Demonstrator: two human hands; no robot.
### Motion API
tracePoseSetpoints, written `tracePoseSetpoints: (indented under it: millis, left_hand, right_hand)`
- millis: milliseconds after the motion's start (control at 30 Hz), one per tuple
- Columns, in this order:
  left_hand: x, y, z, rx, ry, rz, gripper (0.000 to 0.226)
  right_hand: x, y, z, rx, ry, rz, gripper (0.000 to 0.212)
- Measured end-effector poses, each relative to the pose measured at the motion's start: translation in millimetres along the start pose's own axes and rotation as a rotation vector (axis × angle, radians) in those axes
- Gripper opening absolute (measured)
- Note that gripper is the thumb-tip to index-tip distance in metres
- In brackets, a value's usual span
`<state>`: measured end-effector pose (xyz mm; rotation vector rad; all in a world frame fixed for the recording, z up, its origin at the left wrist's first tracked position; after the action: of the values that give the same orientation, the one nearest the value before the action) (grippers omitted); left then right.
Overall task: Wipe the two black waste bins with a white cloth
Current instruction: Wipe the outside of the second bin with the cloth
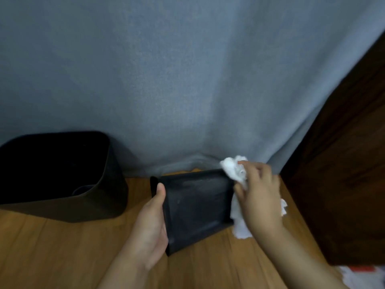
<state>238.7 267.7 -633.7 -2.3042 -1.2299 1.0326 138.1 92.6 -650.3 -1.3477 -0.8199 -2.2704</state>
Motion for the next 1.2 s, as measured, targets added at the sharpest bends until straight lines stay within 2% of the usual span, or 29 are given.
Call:
tracePoseSetpoints:
  millis: [133,200,233,267,367,400,533,600,700,833,900,933,1000,1100,1133,1200]
  left_hand:
    - [-1,3,-3,0.036,-0.061,0.005,0.060]
    - [4,4,-4,0.029,-0.035,-0.011,0.065]
    - [5,4,-4,0.033,-0.032,-0.006,0.065]
    - [3,2,-5,0.037,-0.046,0.017,0.063]
    - [-3,0,-4,0.029,-0.074,0.045,0.056]
    - [-3,0,-4,0.023,-0.064,0.032,0.056]
    - [3,4,-6,0.042,0.008,-0.011,0.067]
    - [2,4,-6,0.035,0.010,-0.015,0.064]
    - [-1,3,-9,-0.007,-0.031,-0.039,0.053]
    - [3,1,-12,-0.013,-0.056,-0.052,0.050]
    - [3,0,-12,-0.015,-0.060,-0.061,0.048]
    - [1,0,-13,-0.015,-0.066,-0.067,0.048]
    - [-2,1,-14,-0.008,-0.083,-0.083,0.051]
    - [-1,5,-14,0.038,-0.099,-0.087,0.056]
    - [0,5,-15,0.047,-0.097,-0.091,0.057]
    - [5,6,-16,0.041,-0.078,-0.085,0.057]
  right_hand:
    - [7,-45,50,0.410,0.143,0.168,0.057]
    - [7,-58,57,0.600,0.203,0.202,0.053]
    - [6,-58,54,0.632,0.204,0.189,0.051]
    - [5,-54,50,0.598,0.191,0.168,0.049]
    - [8,-43,42,0.317,0.198,0.130,0.052]
    - [8,-44,43,0.306,0.219,0.141,0.054]
    - [6,-65,57,0.592,0.227,0.194,0.053]
    - [4,-62,47,0.560,0.209,0.161,0.054]
    - [-4,-52,12,0.303,0.221,0.112,0.061]
    - [-10,-32,-30,-0.020,0.230,-0.008,0.057]
    - [-11,-26,-26,-0.120,0.217,-0.041,0.055]
    - [-10,-27,-17,-0.111,0.231,-0.030,0.056]
    - [-8,-40,11,0.066,0.250,0.036,0.063]
    - [-8,-73,48,0.509,0.244,0.127,0.059]
    - [-10,-79,50,0.588,0.250,0.141,0.056]
    - [-15,-78,36,0.599,0.241,0.118,0.057]
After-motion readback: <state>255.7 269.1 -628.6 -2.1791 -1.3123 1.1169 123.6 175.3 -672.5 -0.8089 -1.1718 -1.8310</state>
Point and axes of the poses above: each hand's wrist, its own y-axis towards the middle knuckle, its own x-axis out of the back of the hand, z = x × y, the point moved 1 cm from there along y, towards the middle knuckle, and after that the axes turned 3 degrees about -x, right-handed, at the moved point
